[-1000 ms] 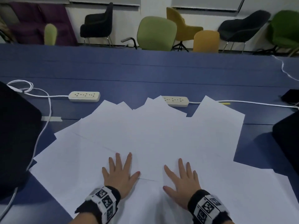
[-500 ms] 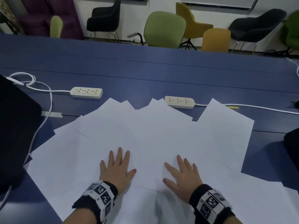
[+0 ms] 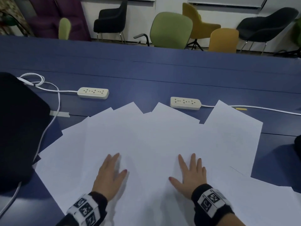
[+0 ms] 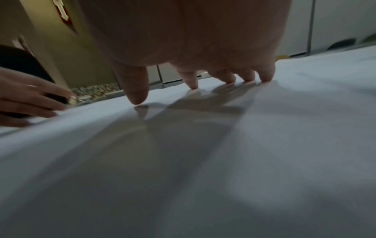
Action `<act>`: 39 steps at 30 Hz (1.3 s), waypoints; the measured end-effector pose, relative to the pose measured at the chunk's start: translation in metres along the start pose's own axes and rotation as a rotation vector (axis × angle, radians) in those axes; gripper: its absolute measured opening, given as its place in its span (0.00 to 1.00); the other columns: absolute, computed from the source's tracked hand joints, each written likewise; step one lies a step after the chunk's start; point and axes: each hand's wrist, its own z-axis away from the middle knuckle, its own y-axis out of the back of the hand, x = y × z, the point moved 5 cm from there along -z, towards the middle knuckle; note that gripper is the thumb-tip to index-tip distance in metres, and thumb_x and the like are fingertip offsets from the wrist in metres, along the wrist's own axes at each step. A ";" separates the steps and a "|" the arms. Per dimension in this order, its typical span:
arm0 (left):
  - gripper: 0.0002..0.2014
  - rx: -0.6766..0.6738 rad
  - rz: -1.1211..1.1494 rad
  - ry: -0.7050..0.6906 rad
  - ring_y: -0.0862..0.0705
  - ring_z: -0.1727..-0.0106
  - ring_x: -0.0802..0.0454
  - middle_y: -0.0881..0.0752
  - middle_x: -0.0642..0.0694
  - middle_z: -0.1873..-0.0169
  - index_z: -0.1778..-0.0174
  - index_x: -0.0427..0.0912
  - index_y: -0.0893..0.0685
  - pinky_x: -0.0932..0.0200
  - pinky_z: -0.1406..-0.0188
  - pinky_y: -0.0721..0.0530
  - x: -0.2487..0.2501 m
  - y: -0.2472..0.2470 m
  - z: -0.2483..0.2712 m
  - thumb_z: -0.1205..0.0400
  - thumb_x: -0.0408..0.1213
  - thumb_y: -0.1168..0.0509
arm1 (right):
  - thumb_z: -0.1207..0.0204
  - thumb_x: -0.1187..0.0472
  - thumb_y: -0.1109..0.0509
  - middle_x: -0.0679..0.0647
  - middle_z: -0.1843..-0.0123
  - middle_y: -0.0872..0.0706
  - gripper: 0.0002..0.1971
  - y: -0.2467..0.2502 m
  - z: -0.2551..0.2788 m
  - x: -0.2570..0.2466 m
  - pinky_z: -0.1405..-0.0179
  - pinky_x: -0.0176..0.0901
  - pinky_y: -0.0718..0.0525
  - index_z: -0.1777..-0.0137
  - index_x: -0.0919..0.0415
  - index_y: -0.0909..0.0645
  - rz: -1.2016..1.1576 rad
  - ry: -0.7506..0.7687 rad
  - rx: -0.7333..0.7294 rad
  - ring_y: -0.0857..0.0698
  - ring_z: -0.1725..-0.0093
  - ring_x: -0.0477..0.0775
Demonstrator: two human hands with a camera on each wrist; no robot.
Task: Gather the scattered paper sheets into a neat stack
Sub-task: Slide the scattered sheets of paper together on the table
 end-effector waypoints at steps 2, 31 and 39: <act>0.31 0.117 0.149 0.138 0.39 0.20 0.45 0.39 0.43 0.20 0.22 0.46 0.38 0.49 0.21 0.39 0.007 -0.003 -0.012 0.21 0.42 0.36 | 0.32 0.30 0.51 0.61 0.17 0.68 0.42 -0.003 0.010 -0.015 0.19 0.59 0.56 0.20 0.42 0.61 -0.074 0.065 0.030 0.63 0.18 0.67; 0.19 -0.069 0.293 0.375 0.19 0.52 0.43 0.18 0.43 0.58 0.52 0.35 0.21 0.50 0.52 0.19 0.023 -0.027 -0.039 0.33 0.41 0.26 | 0.33 0.50 0.25 0.49 0.50 0.17 0.23 0.027 0.019 0.012 0.41 0.46 0.23 0.46 0.60 0.29 -1.103 -0.194 0.019 0.19 0.48 0.52; 0.17 0.272 0.254 0.432 0.22 0.36 0.34 0.18 0.33 0.39 0.40 0.29 0.22 0.46 0.36 0.25 0.006 0.011 -0.043 0.18 0.39 0.39 | 0.19 0.68 0.44 0.57 0.61 0.11 0.09 0.017 0.012 0.018 0.67 0.42 0.17 0.52 0.63 0.21 -1.389 -0.202 -0.161 0.15 0.73 0.49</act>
